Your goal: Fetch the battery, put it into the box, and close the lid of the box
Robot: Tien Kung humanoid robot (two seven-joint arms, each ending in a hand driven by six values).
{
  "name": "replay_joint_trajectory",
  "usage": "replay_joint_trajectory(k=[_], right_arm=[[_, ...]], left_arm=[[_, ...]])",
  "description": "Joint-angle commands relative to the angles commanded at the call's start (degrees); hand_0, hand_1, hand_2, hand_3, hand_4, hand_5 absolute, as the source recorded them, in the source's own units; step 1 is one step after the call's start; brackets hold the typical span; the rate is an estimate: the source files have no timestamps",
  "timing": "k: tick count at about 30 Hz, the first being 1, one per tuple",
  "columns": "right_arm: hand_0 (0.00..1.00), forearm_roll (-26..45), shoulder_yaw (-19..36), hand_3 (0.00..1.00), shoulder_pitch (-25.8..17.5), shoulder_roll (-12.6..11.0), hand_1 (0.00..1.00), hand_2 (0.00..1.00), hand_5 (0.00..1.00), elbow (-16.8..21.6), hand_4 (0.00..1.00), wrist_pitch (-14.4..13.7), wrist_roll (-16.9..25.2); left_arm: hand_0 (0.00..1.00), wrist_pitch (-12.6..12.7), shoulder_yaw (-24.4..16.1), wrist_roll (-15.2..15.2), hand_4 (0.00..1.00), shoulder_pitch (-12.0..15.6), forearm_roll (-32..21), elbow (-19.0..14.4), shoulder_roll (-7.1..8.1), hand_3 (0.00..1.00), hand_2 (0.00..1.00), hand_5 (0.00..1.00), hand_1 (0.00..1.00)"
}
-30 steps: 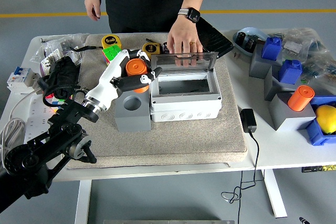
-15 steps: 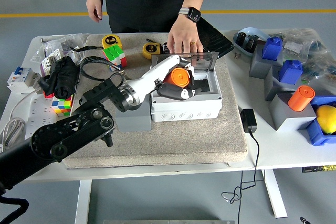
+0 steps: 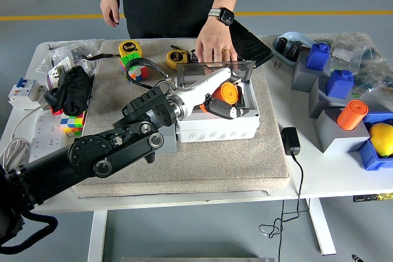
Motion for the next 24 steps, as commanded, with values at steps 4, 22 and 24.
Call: replay_joint_trajectory(k=[4, 22, 24], right_arm=[[0.660, -0.48, 0.25, 0.537, 0.09, -0.03, 0.640, 0.642, 0.419, 0.16, 0.879, -0.21, 0.11], [0.658, -0.87, 0.16, 0.537, 0.20, -0.13, 0.640, 0.642, 0.418, 0.35, 0.879, -0.35, 0.25], [0.658, -0.98, 0.22, 0.537, 0.24, -0.11, 0.640, 0.642, 0.418, 0.38, 0.878, -0.35, 0.29]], left_arm=[[0.166, 0.42, 0.96, -0.51, 0.855, -0.89, 0.36, 1.77, -1.00, 0.282, 0.174, 0.067, 0.139], [0.222, 1.74, 2.86, -2.83, 0.915, -3.11, 2.59, 8.54, -2.37, 0.504, 0.357, 0.061, 0.320], [0.222, 1.62, 2.86, -2.86, 0.915, -3.13, 2.57, 8.76, -2.37, 0.504, 0.357, 0.061, 0.320]])
